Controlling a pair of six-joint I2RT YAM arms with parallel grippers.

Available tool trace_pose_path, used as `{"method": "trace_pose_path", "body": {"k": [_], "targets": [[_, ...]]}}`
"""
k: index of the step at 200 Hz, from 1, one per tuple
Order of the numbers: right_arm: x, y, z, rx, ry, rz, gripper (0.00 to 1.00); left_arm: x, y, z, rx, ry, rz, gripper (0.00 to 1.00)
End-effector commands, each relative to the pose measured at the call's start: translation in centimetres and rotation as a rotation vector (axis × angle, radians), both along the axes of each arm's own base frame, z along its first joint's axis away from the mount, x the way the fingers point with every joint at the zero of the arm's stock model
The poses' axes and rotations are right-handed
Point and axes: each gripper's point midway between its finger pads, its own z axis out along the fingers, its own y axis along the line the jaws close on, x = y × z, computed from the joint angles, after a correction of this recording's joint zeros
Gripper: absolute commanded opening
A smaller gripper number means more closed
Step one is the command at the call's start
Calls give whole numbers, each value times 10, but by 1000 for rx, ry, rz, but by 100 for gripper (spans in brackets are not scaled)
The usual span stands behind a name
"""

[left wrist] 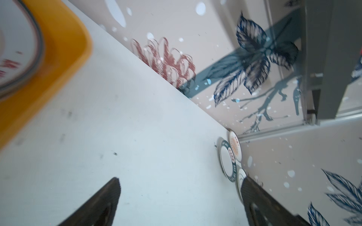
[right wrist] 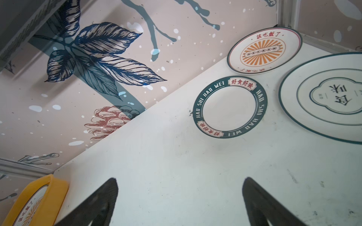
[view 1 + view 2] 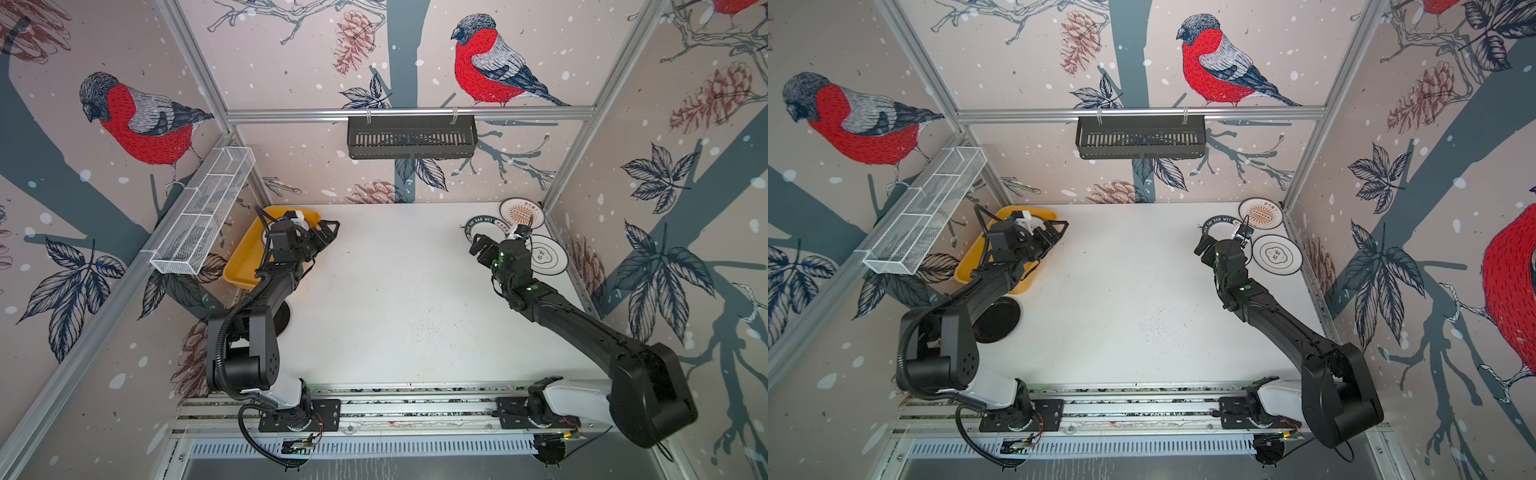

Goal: Place the plates into the plastic bin on the countertop
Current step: 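Move the right gripper to the green-ring plate while left gripper approaches it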

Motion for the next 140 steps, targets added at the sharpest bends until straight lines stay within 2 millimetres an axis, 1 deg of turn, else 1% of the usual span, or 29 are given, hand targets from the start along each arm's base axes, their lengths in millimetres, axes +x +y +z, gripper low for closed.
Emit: {"method": "trace_pose_path", "body": {"k": [1, 24, 34, 52, 58, 68, 86, 95, 112, 120, 122, 124, 125, 127, 134, 135, 140], "targets": [[10, -8, -10, 46, 24, 33, 100, -8, -41, 26, 0, -115, -126, 96], [29, -28, -21, 48, 47, 15, 100, -22, -91, 28, 49, -150, -229, 96], [40, -36, -28, 46, 63, 8, 100, -28, -111, 27, 74, -166, -269, 96], [60, -53, -39, 74, 97, 17, 100, -34, -140, 22, 76, -178, -323, 96], [67, -58, -43, 84, 110, 28, 100, -35, -148, 20, 67, -179, -341, 96], [78, -71, -48, 98, 123, 17, 100, -39, -162, 16, 60, -180, -366, 96], [99, -89, -49, 109, 104, 15, 100, -44, -184, 7, 55, -172, -405, 96], [109, -100, -53, 122, 108, 1, 100, -46, -194, 3, 58, -163, -421, 96], [129, -111, -63, 177, 118, 19, 100, -49, -211, -5, 84, -152, -447, 96], [139, -115, -67, 200, 117, 30, 100, -53, -218, -14, 100, -134, -463, 96], [140, -117, -69, 204, 120, 28, 100, -50, -222, -6, 98, -153, -468, 96], [140, -117, -71, 207, 122, 28, 100, -50, -224, -4, 99, -158, -471, 96], [144, -119, -70, 211, 117, 28, 100, -50, -225, -4, 99, -157, -473, 96], [146, -120, -74, 216, 124, 27, 100, -50, -226, -5, 101, -155, -478, 96], [154, -125, -79, 228, 123, 23, 100, -52, -234, -7, 108, -155, -496, 96], [154, -125, -82, 231, 130, 22, 100, -52, -234, -6, 109, -158, -498, 96], [160, -127, -83, 238, 127, 26, 100, -53, -239, -7, 116, -156, -510, 96]]}}
